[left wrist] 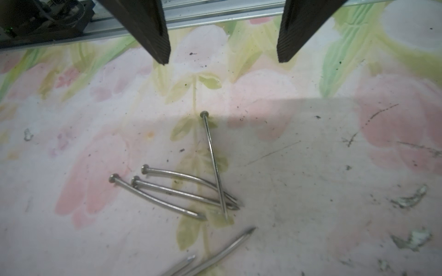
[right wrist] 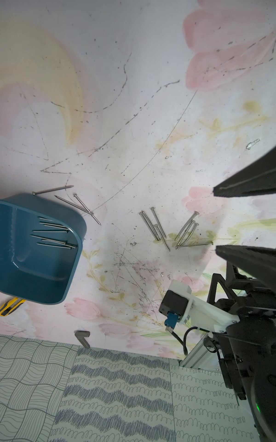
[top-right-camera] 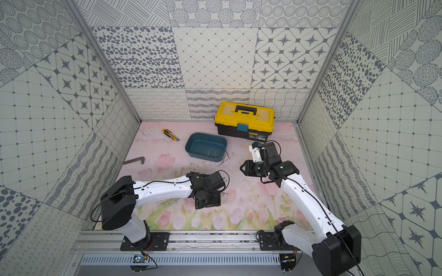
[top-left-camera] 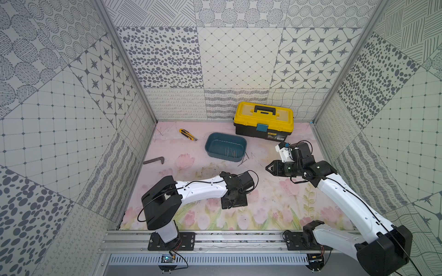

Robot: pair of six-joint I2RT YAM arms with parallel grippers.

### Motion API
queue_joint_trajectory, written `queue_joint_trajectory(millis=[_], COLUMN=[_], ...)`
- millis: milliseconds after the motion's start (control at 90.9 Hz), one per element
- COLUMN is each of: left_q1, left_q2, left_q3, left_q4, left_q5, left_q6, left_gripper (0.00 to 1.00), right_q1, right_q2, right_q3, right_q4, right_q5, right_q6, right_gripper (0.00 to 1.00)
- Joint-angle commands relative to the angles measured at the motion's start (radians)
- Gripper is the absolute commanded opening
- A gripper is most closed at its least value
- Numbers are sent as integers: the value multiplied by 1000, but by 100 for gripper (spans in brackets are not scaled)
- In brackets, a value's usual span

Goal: Put the nails on the desktop into the storage box
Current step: Pick up the nail from the center of the board.

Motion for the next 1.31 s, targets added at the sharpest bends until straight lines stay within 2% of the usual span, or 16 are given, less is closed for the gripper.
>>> queue_joint_trajectory(millis=[0,297,627,759,913,1299], left_q1=[-12,5,60,70,93,116], left_q2=[59,125,173,191,212,258], left_q3=[42,26,52,56,47,40], left_q4=[-63,7,59,49,57,68], left_q5=[-52,-41,-23,-26,-24,21], left_q6=[-137,-209,-195,-185,-157,-74], left_gripper=[75,65,62,57,36,1], right_q1=[9,20,56,61,61,60], right_q2=[-23,-35,-26,-24,-28,-38], right_q3=[-11,-23,-23,-14,-15,1], right_q4=[33,36,42,41,41,42], right_q5=[-18,-27,-53,-49,-52,-59], right_q6=[-3,4,24,22,27,43], right_gripper=[39,40,41,42,42,44])
